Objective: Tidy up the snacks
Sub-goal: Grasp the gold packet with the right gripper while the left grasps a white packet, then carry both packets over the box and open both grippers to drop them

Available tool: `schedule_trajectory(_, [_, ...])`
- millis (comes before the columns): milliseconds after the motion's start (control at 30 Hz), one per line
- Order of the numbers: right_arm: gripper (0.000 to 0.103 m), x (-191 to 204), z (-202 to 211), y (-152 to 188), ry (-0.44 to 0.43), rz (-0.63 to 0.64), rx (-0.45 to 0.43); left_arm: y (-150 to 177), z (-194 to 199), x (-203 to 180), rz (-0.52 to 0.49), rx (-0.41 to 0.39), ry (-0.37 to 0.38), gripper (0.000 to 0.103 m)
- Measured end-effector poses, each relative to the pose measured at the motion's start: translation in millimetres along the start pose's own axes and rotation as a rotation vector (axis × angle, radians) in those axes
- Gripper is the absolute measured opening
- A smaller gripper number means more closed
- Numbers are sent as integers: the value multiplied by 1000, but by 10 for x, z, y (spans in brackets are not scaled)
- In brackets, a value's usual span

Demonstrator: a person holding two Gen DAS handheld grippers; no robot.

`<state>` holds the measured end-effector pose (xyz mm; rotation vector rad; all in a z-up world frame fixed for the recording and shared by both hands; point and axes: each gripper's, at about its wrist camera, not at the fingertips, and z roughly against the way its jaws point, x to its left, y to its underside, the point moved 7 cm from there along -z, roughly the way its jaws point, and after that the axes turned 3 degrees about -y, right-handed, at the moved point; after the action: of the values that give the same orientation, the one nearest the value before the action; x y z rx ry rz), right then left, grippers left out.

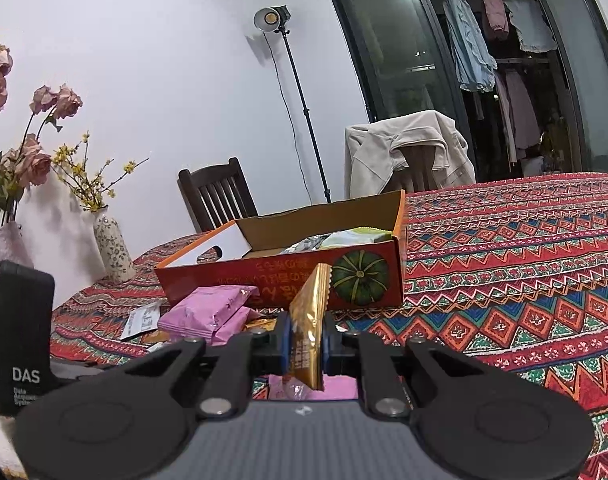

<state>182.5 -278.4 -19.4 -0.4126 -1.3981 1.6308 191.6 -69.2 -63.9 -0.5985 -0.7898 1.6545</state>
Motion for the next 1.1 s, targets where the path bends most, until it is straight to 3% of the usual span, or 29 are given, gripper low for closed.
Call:
schedule_trajectory(100, [14, 13, 5, 5, 0, 1, 1, -4, 36, 2, -14, -12, 0, 72])
schedule_trajectory(233, [14, 59, 31, 8, -2, 3, 1, -6, 71, 56, 6, -10, 31, 66])
schedule_trajectory(567, [14, 191, 137, -13, 19, 27, -6, 8, 257, 158, 23, -38, 83, 64])
schedule_trajectory(1100, [14, 407, 300, -235, 40, 41, -58, -281, 779, 288, 26, -188, 173, 64])
